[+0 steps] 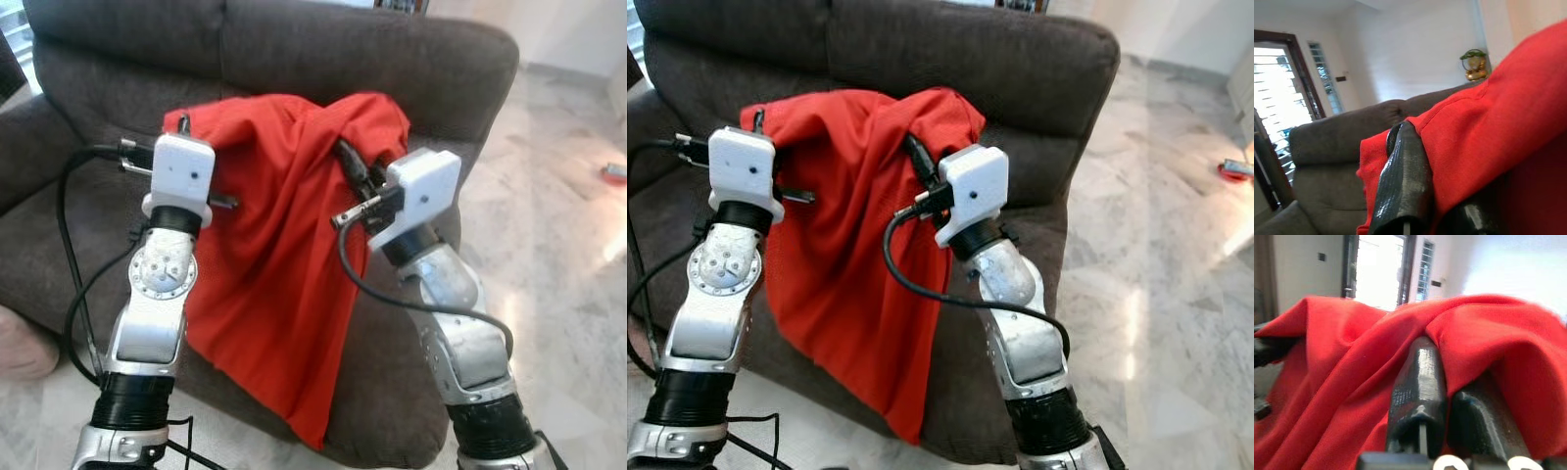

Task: Move the pillow to the sofa from floor

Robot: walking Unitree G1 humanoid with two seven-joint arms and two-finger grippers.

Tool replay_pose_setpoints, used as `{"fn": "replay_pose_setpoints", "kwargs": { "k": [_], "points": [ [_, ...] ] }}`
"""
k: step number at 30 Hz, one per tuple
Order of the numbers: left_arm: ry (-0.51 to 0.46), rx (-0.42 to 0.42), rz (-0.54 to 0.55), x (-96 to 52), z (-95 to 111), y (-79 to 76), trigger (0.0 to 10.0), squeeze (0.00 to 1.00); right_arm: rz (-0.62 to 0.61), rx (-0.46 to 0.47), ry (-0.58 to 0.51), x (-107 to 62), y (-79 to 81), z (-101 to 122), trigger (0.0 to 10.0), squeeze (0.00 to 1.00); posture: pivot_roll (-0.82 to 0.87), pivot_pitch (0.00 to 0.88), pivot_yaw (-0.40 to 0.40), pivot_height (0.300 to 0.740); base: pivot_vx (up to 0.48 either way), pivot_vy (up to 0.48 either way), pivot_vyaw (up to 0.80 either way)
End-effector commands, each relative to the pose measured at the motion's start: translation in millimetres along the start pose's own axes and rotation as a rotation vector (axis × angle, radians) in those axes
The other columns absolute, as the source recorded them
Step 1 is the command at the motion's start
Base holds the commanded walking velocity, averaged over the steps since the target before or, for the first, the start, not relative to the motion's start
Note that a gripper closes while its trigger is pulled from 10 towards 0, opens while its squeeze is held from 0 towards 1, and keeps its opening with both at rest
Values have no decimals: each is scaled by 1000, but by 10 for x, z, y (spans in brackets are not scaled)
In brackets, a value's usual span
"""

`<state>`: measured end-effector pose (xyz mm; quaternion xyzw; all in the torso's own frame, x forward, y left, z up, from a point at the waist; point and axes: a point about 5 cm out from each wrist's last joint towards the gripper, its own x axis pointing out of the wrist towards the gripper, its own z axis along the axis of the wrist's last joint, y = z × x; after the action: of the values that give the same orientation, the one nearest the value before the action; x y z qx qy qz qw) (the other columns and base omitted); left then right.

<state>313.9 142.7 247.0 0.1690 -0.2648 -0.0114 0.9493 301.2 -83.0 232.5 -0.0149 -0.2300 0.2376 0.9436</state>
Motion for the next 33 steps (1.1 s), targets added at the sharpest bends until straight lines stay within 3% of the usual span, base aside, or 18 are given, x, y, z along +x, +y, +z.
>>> {"fn": "replay_pose_setpoints", "kwargs": {
  "k": [1,6,21,28,33],
  "points": [
    [-111,-22,-42,32,229,-63,10000,0,105,3,-103,84,168,217,10000,0,145,33,-54,740,0,0,0],
    [-103,-13,-35,49,209,-29,10000,0,225,0,-118,130,375,253,10000,0,144,30,-53,740,0,0,0],
    [-167,1,40,171,378,185,10000,0,213,-29,-209,508,434,501,10000,0,155,27,-62,740,0,0,0],
    [-55,-42,-14,19,154,76,10000,0,230,-136,-54,535,527,235,10000,0,153,31,-69,740,0,0,0],
    [-22,-50,-38,-36,84,38,10000,0,240,-127,-2,513,560,135,10000,0,153,31,-71,740,0,0,0]
  ]
}}
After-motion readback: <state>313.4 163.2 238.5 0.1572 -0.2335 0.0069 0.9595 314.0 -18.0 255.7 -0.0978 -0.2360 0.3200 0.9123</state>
